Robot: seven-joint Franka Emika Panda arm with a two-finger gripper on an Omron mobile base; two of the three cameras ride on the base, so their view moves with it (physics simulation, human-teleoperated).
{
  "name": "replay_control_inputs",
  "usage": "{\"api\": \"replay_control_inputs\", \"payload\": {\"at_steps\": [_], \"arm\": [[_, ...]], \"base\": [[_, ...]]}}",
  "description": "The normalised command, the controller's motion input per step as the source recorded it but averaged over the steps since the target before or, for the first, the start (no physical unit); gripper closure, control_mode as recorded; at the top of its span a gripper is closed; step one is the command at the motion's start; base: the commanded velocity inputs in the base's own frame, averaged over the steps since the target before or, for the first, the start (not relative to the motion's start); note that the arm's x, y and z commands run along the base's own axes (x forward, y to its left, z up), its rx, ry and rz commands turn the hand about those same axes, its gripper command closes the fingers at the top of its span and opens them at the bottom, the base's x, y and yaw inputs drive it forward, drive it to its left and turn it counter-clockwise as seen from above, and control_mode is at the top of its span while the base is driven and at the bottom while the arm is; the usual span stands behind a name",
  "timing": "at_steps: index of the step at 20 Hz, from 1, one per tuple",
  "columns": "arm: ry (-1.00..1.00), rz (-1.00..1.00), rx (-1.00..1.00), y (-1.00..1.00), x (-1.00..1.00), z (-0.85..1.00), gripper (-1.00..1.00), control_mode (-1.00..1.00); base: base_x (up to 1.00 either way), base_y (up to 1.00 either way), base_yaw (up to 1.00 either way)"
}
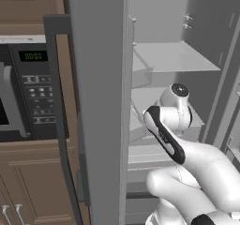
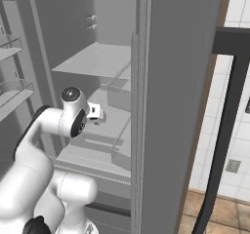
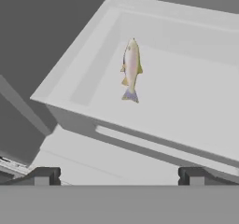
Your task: Take the cheese, fish, and lemon from the fridge and place them on the plate on the dining counter to create an appetizer plate.
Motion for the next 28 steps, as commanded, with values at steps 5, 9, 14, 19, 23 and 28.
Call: {"api": "replay_control_inputs", "payload": {"at_steps": [5,9,14,19,23,28], "arm": [[0.0,0.0,0.0,0.0,0.36,-0.2,-1.0,-1.0],[0.0,0.0,0.0,0.01,0.38,-0.18,-1.0,-1.0],[0.0,0.0,0.0,0.03,0.38,-0.16,-1.0,-1.0],[0.0,0.0,0.0,0.06,0.37,-0.13,-1.0,-1.0],[0.0,0.0,0.0,0.01,0.41,-0.04,-1.0,-1.0],[0.0,0.0,0.0,0.01,0.43,-0.1,-1.0,-1.0]], "base": [[0.0,0.0,0.0],[0.0,0.0,0.0],[0.0,0.0,0.0],[0.0,0.0,0.0],[0.0,0.0,0.0],[0.0,0.0,0.0]]}}
